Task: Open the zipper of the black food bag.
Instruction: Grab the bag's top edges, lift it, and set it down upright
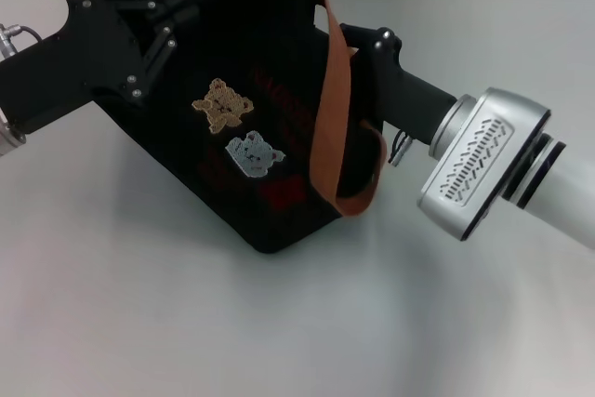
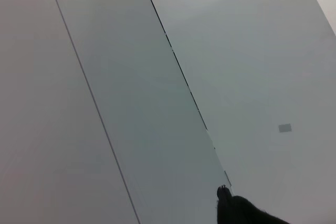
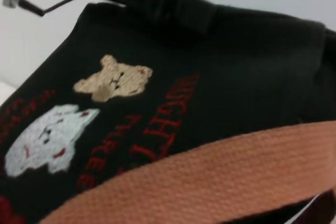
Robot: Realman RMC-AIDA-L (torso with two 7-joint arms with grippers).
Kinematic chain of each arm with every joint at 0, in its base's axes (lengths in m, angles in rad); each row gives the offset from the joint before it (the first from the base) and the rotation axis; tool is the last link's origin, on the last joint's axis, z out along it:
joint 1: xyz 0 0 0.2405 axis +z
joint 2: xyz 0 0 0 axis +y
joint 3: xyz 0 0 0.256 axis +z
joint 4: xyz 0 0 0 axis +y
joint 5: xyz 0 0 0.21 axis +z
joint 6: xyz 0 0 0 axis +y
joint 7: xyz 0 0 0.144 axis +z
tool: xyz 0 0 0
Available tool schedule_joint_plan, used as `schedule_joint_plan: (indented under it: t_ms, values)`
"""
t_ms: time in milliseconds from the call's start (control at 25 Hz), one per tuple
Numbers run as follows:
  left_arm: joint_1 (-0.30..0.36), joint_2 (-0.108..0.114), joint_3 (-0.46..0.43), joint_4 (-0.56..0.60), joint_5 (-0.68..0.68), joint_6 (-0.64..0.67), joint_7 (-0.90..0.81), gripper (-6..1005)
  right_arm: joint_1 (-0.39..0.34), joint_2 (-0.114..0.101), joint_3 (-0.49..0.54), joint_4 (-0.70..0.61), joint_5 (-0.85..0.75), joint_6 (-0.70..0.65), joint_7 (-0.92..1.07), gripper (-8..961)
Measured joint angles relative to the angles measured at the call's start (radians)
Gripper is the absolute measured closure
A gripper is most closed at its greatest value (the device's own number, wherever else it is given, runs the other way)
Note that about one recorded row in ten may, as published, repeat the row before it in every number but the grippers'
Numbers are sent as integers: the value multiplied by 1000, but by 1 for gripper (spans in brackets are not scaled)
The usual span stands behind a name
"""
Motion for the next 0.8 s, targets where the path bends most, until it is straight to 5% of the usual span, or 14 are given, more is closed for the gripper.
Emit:
schedule_joint_plan:
  t_ms: [800]
  values:
    - [-7,-1,7,-1,0,3,1,935,-20,0,78,100,-5,54,-217,613]
